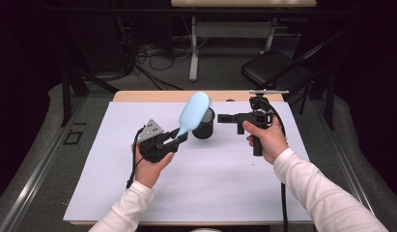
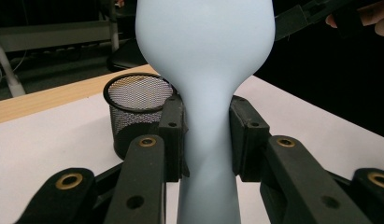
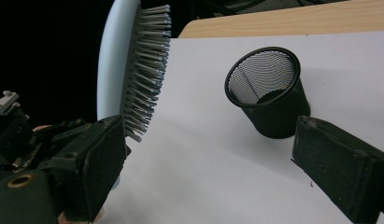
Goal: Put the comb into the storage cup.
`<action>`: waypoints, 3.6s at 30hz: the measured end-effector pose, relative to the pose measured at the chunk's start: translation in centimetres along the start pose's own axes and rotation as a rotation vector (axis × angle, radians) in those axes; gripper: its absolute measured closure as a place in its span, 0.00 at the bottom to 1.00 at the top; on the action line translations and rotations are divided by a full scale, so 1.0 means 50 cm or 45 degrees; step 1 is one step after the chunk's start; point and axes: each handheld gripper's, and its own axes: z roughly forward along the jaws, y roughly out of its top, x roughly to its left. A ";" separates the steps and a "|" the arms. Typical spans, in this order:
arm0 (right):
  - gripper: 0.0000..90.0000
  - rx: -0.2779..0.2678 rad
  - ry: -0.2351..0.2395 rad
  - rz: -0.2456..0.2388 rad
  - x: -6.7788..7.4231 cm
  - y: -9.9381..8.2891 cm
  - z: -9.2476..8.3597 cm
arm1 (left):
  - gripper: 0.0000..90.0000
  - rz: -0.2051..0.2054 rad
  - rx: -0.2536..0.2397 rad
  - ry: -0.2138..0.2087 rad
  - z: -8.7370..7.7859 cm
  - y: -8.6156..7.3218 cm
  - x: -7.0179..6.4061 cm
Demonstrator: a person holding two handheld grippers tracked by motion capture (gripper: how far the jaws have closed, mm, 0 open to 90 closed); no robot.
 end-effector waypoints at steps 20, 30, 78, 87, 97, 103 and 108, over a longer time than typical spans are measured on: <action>0.11 -0.004 0.056 -0.011 0.022 0.007 0.024 | 0.77 0.023 0.021 -0.027 0.012 -0.005 -0.018; 0.11 0.005 0.082 -0.008 0.033 0.005 0.036 | 0.77 0.034 0.029 -0.048 0.019 -0.007 -0.032; 0.28 0.016 0.178 0.097 0.037 -0.002 0.083 | 0.77 0.060 0.060 -0.074 0.032 -0.015 -0.048; 0.32 0.032 0.168 0.103 0.031 -0.003 0.088 | 0.77 0.061 0.069 -0.073 0.034 -0.017 -0.047; 0.39 0.020 0.137 0.098 0.029 -0.007 0.091 | 0.77 0.059 0.069 -0.068 0.036 -0.019 -0.047; 0.42 0.003 0.138 0.123 0.025 -0.012 0.093 | 0.77 0.065 0.073 -0.065 0.036 -0.020 -0.047; 0.43 0.014 0.142 0.145 0.022 -0.011 0.093 | 0.77 0.070 0.077 -0.065 0.037 -0.020 -0.048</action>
